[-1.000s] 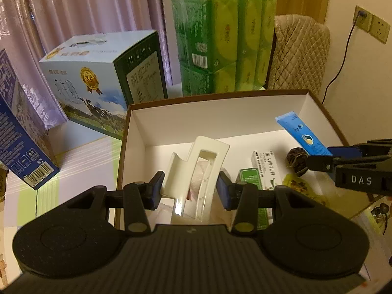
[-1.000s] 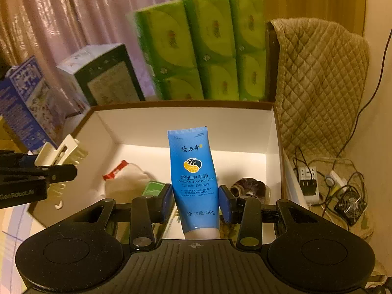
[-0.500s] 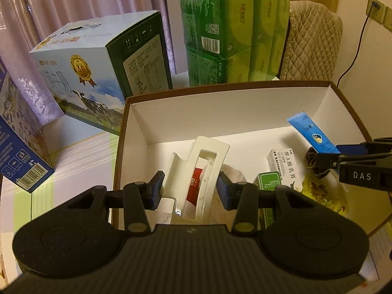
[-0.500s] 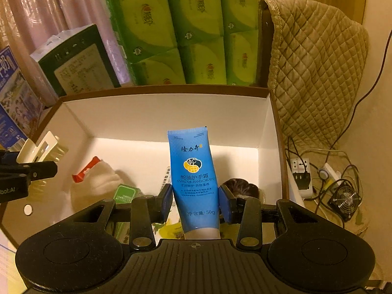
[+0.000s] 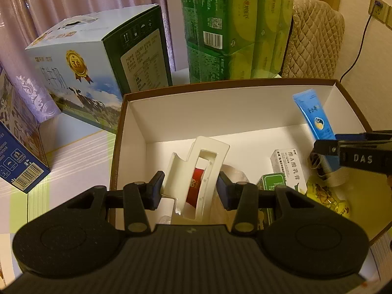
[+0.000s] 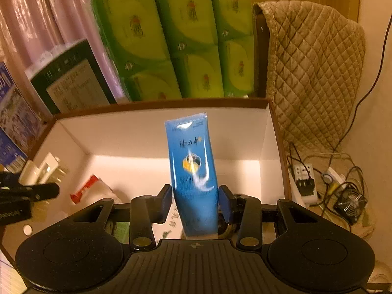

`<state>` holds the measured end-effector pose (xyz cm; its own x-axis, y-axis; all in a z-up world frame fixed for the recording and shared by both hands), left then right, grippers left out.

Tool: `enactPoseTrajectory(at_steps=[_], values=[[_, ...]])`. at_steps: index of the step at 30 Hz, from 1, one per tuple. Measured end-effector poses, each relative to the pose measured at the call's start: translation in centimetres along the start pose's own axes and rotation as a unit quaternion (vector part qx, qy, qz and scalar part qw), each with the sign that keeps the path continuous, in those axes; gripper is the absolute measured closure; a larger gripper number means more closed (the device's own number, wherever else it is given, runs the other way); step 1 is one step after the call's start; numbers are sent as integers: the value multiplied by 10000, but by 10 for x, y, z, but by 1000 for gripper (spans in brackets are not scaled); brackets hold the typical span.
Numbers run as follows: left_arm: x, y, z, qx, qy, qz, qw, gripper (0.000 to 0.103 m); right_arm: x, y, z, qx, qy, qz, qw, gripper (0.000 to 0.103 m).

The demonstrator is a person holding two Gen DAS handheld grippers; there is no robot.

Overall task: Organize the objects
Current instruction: 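Open the right tool to drop the blue tube while the left tool releases the hair clip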

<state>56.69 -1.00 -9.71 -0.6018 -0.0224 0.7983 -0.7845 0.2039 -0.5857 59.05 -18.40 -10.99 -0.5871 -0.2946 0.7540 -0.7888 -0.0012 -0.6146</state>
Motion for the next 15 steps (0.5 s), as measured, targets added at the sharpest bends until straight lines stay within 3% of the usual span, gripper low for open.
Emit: enactPoseTrajectory(at_steps=[13, 15], values=[[-3, -6, -3, 94, 9, 92, 9999, 62, 18, 6, -5, -52, -274, 62, 9996, 55], [0, -10, -3, 65, -13, 239, 9997, 56, 19, 10, -6, -83, -313, 32, 9995, 55]])
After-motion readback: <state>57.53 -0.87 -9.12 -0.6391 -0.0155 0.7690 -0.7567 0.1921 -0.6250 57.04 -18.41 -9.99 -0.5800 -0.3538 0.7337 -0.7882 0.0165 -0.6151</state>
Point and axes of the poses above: each gripper's, at about its wrist camera, not at the fingertips, and x roughly against the way its jaws point, z to its right, y to its underside, the point moved 7 cm from there along -x, roughly the way its jaws point, and after that the axes turned 6 degrees about -x, right-handed, at the moved point
